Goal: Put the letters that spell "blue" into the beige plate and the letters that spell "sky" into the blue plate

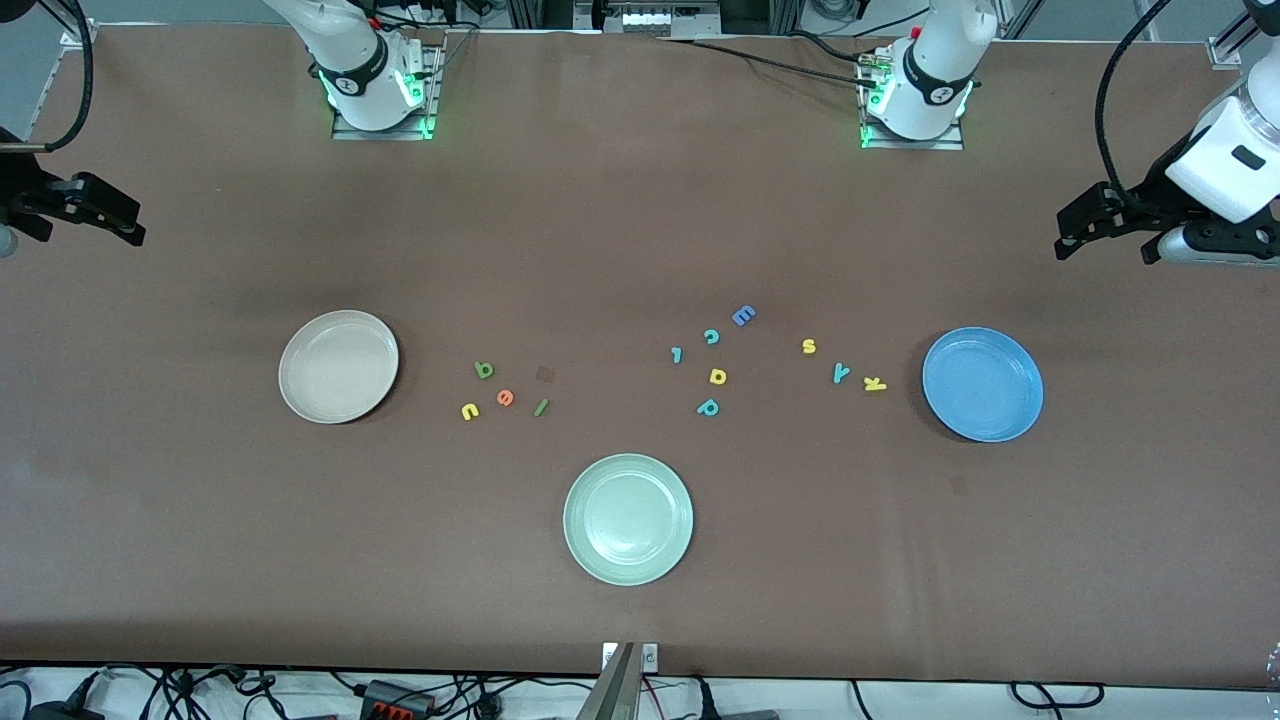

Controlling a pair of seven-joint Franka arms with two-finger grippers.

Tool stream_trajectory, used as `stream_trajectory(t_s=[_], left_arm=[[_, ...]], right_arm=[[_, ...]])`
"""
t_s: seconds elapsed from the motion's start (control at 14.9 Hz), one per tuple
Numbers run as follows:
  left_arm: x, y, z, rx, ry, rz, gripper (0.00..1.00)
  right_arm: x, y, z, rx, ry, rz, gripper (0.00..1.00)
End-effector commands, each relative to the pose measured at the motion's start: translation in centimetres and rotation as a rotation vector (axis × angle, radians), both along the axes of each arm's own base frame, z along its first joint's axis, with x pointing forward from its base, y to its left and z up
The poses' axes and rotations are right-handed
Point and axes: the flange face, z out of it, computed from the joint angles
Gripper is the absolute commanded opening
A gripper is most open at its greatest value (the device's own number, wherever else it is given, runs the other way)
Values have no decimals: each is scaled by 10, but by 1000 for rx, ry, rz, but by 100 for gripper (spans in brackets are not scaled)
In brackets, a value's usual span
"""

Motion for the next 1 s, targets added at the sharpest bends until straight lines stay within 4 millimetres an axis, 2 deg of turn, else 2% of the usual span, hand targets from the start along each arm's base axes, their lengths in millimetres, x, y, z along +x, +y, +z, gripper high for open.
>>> stream_trajectory(t_s=[0.0, 0.4, 0.8, 0.94], left_arm=[[-4, -1, 7, -3, -5, -10, 100], [-4, -1, 5, -4, -1, -10, 100], [-5, -1, 7, -4, -4, -10, 100], [-4, -1, 5, -4, 0, -10, 100]], right_arm=[[-12, -2, 5, 10, -4, -13, 100], [-10, 0, 3, 11, 2, -8, 100], [2, 1, -10, 15, 13, 5, 100], [11, 0, -19, 10, 17, 8, 100]])
